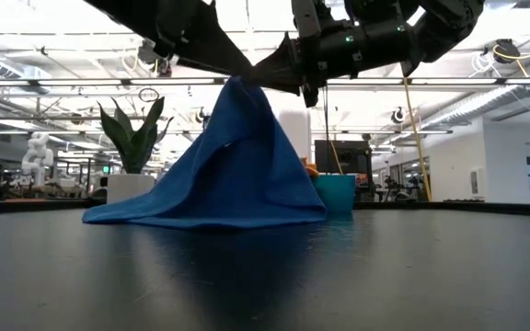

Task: Fold microfiber towels
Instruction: Fold the blue microfiber cloth

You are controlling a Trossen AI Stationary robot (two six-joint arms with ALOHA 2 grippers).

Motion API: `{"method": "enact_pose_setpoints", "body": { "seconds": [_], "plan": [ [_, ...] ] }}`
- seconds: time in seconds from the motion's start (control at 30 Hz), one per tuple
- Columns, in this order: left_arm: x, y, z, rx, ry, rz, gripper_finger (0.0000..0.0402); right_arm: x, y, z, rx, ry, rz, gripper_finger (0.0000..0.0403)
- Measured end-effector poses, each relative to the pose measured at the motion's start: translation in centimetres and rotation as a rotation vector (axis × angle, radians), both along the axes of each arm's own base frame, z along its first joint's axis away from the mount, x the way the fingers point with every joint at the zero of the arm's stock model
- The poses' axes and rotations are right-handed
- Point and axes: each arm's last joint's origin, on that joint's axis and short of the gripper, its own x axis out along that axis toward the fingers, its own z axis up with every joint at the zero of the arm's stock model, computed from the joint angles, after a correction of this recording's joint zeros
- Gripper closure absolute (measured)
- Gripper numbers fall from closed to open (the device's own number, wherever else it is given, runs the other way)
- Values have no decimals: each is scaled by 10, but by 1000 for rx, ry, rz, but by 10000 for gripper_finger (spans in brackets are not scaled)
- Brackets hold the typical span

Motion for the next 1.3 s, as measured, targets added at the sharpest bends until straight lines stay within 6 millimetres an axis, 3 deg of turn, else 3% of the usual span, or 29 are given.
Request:
{"method": "enact_pose_setpoints", "body": {
  "seconds": [0.17,0.5,0.7,0.9,1.1,1.3],
  "plan": [
    [3,-3,-17,52,6,132,113,0,0,0,0,-3,-1,401],
    [17,-22,-60,350,74,225,153,1,-4,3,30,-37,-16,401],
    [18,-19,-78,470,124,333,162,1,-6,3,38,-39,-23,401],
    [18,-10,-85,577,204,390,162,1,-6,3,53,-36,-24,401],
    [16,-8,-78,706,217,552,163,1,-6,2,60,-29,-24,401],
    [18,-9,-75,694,191,578,163,1,-5,2,60,-29,-23,401]
  ]
}}
